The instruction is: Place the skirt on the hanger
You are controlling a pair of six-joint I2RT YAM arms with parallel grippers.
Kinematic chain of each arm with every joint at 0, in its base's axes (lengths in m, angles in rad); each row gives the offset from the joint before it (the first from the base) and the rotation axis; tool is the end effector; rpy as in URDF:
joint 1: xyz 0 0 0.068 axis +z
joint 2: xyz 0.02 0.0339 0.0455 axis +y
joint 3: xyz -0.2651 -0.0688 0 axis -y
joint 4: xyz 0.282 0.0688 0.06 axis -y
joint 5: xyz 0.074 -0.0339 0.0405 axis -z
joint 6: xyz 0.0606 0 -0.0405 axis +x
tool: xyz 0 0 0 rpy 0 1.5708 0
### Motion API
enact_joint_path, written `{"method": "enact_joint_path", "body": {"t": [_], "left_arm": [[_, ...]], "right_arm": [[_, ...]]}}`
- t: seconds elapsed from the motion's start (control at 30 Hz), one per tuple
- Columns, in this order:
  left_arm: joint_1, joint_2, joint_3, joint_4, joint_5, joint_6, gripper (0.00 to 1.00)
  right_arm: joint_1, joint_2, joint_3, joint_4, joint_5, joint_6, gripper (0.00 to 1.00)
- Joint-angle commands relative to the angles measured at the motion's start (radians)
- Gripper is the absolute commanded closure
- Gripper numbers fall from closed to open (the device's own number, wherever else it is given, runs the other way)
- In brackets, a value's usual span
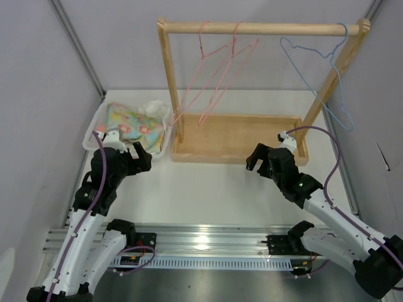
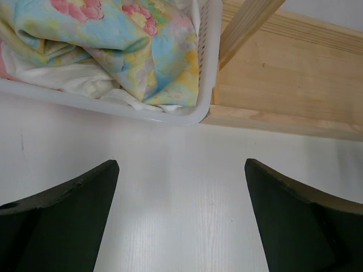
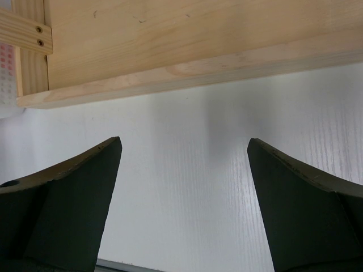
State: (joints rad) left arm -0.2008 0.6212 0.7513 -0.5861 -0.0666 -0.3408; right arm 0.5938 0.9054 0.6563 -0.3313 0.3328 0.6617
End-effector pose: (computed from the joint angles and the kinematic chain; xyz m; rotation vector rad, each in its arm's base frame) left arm 0.1938 -0.0353 0.3047 -0.1846 2.0282 -0.2742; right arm 0.2218 0.1258 0.2387 0.2656 2.1234 0.3863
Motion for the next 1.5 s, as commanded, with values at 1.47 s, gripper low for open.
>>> {"method": "enact_joint_path", "body": {"t": [1.47], "left_arm": [[0.126, 0.796, 0.396, 0.178, -0.256, -0.245, 0.39]], "right_arm": [[0.001, -0.045, 0.008, 0.017, -0.071, -0.025, 0.00]]}}
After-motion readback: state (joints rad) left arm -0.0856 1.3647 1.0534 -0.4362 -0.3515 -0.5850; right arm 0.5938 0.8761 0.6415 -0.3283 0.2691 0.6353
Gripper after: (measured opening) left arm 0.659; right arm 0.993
